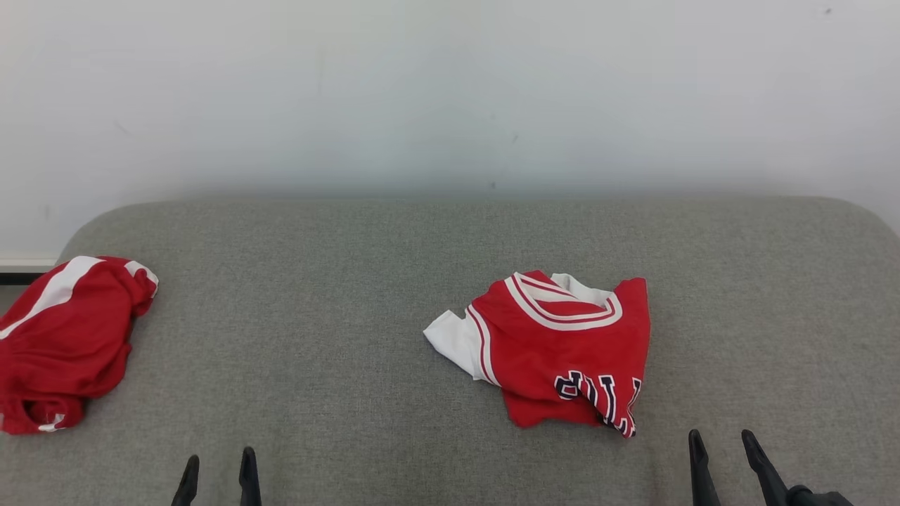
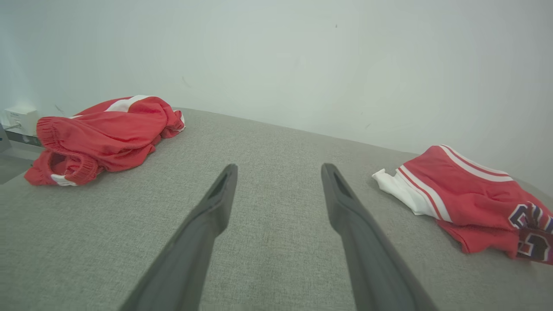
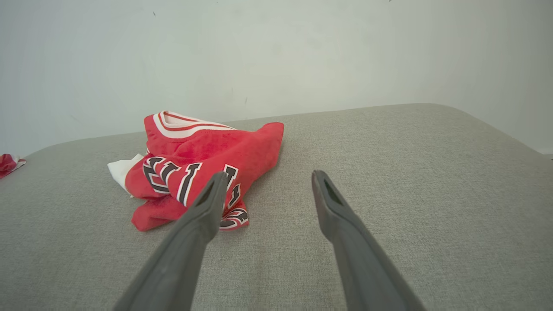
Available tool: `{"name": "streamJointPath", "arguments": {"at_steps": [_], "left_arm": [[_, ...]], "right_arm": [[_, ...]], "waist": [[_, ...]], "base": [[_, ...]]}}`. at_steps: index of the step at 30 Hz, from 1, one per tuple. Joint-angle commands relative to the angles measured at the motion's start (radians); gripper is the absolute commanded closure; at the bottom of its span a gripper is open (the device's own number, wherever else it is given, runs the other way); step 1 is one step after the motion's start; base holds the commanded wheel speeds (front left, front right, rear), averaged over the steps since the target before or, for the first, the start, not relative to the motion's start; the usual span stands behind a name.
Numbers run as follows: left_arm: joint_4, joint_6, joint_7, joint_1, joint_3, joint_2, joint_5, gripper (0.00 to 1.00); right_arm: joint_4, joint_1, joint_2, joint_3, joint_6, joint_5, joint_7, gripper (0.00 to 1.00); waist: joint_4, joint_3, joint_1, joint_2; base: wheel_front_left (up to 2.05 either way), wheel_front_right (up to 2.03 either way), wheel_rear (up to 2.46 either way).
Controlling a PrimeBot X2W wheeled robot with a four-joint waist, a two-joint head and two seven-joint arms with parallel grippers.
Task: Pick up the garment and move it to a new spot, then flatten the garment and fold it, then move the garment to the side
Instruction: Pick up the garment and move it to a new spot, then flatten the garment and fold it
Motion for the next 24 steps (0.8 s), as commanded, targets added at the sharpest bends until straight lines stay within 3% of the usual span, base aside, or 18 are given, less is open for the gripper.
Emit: {"name": "streamJointPath", "arguments": {"at_steps": [1,24], "left_arm": [[-0.002,-0.007,-0.003,0.018,0.004,-0.006,0.021,0.0],[0.024,-0.039,-0.003,0.021,0.022,-0.014,0.036,0.0]], "right_arm": [[-0.003,0.012,-0.001,0.0,-0.002,-0.003,0.002,0.0],[-0.022,-0.018,-0.001,0.027,-0.002,0.03,0.024,0.0]], "waist": [[0.007,-0.009,0.0001,0.0],[0.0,-0.011,0.0001,0.0]], "base": [[0.0,0.0,0.0],[0.0,0.0,0.0]]}}
